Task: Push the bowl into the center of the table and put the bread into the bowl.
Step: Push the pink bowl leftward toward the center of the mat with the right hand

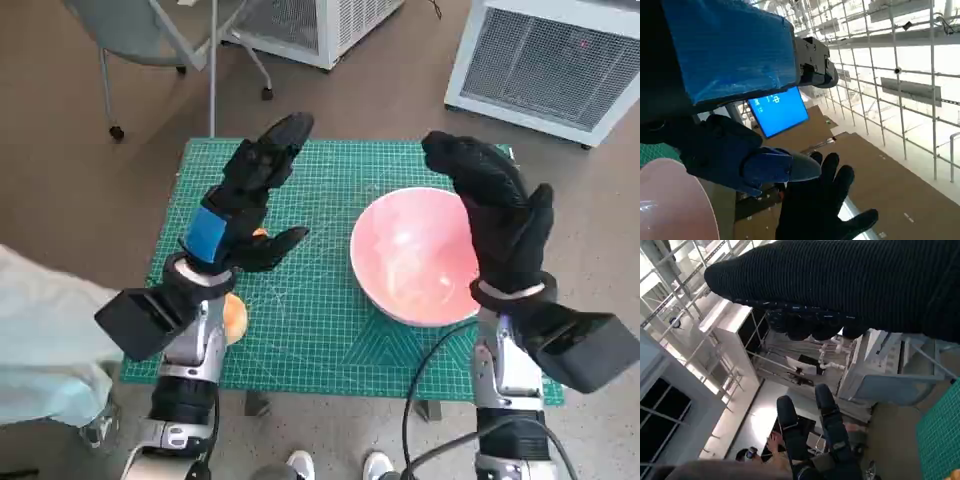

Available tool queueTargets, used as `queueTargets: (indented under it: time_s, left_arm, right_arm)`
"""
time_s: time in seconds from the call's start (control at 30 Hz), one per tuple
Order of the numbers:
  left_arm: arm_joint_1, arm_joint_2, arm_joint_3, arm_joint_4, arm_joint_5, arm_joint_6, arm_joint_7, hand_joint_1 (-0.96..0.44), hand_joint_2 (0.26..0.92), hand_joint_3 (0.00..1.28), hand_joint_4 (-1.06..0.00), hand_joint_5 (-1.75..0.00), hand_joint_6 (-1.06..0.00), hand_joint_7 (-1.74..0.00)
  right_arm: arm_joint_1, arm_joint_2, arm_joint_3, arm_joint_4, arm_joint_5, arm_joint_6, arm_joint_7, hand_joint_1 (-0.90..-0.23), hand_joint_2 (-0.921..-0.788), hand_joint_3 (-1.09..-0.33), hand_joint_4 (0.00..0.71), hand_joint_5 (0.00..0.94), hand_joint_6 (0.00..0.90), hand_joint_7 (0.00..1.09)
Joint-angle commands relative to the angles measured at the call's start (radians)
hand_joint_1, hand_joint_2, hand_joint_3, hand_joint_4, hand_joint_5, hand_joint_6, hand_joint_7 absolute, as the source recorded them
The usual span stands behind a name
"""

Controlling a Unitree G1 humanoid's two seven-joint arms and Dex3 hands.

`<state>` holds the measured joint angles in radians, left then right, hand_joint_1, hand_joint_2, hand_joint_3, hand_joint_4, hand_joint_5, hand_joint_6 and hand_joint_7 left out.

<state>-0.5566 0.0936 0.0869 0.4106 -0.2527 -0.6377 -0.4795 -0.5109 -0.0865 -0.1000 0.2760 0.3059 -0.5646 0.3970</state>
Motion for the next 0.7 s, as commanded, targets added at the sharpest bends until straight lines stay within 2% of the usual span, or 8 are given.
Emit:
queueTargets:
  time_s: [0.03,0.7]
  left_arm:
    - [0.008,-0.001,0.003,0.001,0.000,-0.013,0.008,-0.52,0.921,0.31,-0.20,-0.01,-0.16,-0.31]
    - [0.003,-0.002,0.001,0.013,0.006,-0.011,0.017,-0.52,0.921,0.31,-0.21,-0.01,-0.17,-0.29]
  right_arm:
    - [0.026,0.002,0.002,0.003,-0.005,0.018,0.000,-0.668,-0.921,-0.741,0.191,0.001,-0.001,0.54]
    - [0.032,-0.002,-0.001,-0.002,-0.005,0.018,0.002,-0.669,-0.921,-0.743,0.191,0.001,-0.001,0.54]
